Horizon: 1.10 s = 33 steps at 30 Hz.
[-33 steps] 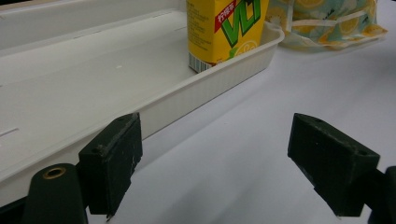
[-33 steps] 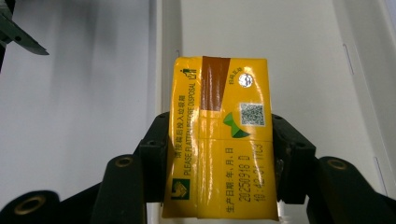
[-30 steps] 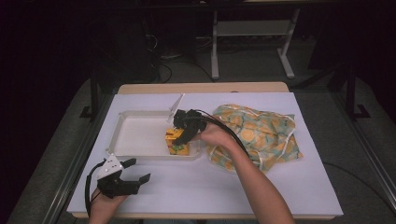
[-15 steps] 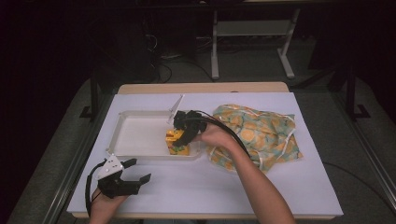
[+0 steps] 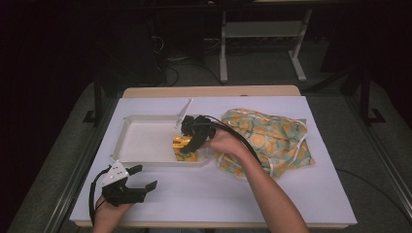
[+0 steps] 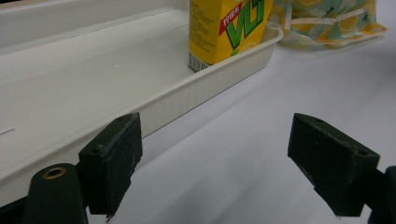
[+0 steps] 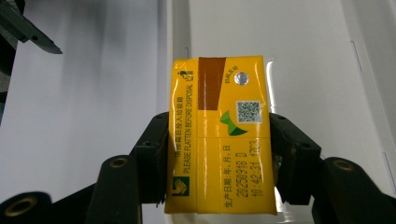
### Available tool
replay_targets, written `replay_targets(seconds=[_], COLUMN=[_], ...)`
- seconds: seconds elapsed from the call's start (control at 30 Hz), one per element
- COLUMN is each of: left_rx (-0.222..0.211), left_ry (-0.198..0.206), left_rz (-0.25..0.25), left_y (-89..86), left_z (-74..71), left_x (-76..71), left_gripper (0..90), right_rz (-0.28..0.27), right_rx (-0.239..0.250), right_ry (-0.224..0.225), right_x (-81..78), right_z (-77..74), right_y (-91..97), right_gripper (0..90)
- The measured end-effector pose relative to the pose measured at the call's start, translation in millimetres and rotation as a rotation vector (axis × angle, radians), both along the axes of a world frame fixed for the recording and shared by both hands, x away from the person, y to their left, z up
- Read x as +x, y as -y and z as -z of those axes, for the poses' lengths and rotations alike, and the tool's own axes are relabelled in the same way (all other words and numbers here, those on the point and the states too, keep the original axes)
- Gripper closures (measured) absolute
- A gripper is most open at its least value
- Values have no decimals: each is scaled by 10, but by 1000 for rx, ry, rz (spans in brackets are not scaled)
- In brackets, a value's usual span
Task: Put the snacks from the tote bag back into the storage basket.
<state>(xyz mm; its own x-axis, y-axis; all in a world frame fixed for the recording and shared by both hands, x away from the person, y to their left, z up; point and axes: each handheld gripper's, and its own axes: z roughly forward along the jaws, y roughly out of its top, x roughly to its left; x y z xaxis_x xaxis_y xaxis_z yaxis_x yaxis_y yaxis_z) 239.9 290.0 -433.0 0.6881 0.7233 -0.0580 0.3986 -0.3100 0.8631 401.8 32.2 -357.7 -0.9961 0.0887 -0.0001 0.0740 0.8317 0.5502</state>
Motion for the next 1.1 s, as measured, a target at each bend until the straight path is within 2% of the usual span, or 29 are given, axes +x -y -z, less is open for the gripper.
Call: replay_targets(seconds=[0.7,0.93,1.1], left_rx=[9,8,6], left_ry=[0,-2,2], left_rz=[6,6,5], left_y=[-1,1,6], left_z=[1,3,7], left_x=[7,7,10], left_gripper=[176,176,176], right_rz=[26,52,75], right_rx=[57,94,99], right_ry=[-12,-12,-8], right_x=[-44,-59,-57], right_z=[-157,-259,-308], right_y=[124,202,286], right_gripper=[387,378,362])
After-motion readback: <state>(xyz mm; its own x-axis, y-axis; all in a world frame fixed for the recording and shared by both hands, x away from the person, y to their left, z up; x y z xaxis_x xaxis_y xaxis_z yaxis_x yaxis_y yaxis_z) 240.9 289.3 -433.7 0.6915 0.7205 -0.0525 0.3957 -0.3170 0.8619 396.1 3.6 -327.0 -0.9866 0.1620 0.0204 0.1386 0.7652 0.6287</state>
